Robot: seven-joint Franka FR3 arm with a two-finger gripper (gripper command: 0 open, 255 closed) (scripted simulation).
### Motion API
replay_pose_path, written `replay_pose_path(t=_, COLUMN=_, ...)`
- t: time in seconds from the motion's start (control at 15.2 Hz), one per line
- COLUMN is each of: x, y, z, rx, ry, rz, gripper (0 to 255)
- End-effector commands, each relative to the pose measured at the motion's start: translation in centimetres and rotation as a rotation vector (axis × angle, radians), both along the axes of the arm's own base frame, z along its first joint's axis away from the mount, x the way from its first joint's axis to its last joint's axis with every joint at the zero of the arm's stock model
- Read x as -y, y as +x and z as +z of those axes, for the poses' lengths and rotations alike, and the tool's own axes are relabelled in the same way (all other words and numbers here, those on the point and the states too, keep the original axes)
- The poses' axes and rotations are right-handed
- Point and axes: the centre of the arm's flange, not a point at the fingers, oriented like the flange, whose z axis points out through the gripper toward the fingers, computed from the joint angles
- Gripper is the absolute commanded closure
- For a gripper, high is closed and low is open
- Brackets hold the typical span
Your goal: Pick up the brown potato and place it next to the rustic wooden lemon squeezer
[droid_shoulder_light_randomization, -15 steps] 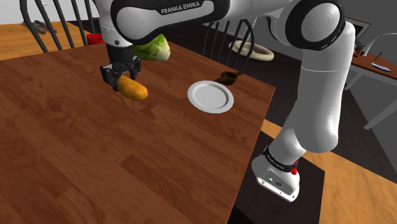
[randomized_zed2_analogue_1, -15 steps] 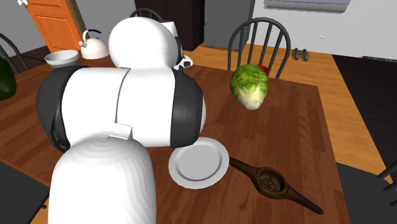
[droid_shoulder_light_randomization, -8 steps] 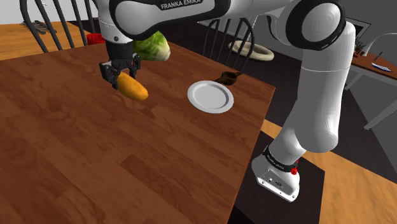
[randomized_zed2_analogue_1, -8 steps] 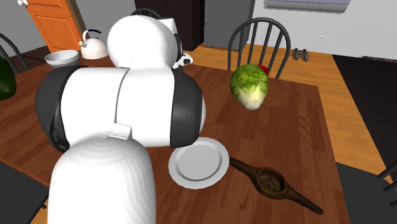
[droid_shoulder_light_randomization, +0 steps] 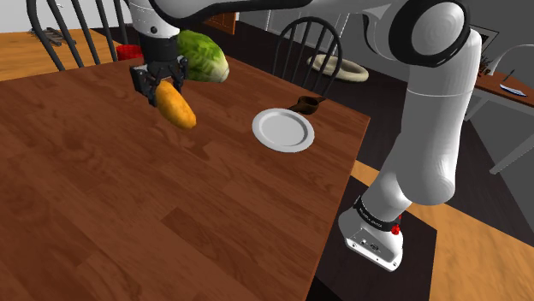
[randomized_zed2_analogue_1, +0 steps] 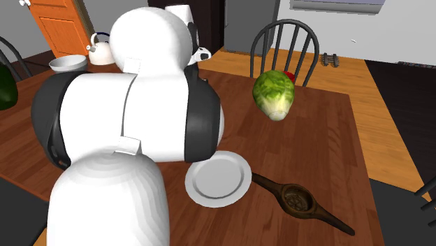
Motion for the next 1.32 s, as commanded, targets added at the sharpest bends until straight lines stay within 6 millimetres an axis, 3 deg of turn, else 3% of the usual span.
replay_pose_path(t=0.0, x=0.1, y=0.0, z=1.1, rx=0.0, ry=0.0, rz=0.0, gripper=255)
replay_pose_path(t=0.99, x=0.1, y=0.0, z=8.7, rx=0.0, ry=0.0, rz=0.0, gripper=255)
replay_pose_path(t=1.25, x=5.3, y=-0.8, z=8.8, rx=0.0, ry=0.0, rz=0.0, gripper=255)
